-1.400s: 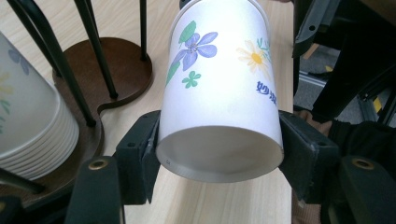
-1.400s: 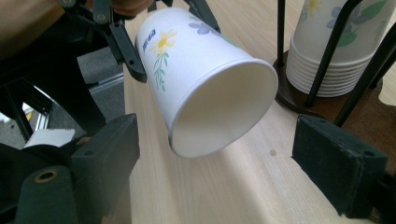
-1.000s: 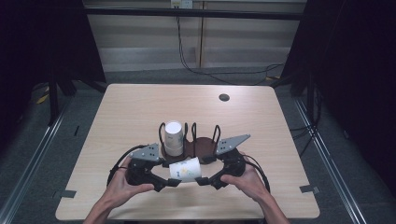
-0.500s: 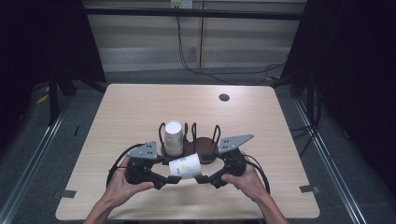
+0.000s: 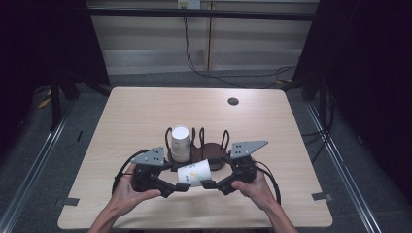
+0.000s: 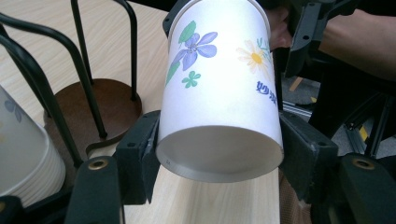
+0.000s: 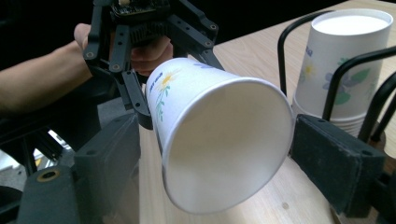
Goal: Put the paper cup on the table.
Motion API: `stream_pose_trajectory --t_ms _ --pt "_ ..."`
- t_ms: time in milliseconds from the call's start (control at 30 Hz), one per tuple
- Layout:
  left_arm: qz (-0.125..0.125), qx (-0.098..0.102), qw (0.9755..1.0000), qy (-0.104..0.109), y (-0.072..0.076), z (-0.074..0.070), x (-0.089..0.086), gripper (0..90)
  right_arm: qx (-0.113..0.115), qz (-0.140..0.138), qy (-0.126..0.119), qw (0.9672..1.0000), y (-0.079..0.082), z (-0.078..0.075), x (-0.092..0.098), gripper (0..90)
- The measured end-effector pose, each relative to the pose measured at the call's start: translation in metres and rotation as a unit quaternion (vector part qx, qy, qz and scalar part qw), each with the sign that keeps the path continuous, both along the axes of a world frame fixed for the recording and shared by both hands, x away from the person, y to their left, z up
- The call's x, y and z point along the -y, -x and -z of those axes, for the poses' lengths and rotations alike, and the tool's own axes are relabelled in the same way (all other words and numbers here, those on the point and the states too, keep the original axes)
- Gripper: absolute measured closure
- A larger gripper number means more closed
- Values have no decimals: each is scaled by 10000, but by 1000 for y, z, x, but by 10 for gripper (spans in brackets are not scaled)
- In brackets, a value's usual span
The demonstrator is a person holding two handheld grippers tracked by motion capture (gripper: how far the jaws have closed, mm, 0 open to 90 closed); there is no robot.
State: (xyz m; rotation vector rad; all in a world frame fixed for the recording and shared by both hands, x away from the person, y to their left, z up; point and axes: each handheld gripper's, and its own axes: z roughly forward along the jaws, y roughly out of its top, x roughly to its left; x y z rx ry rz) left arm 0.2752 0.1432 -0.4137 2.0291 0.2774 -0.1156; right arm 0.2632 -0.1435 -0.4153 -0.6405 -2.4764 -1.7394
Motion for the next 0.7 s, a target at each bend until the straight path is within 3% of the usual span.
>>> stream_pose_trajectory --t_ms 700 --pt "170 -84 9996 228 2 -5 1 365 -38 -181 -276 9994 0 1 -2 211"
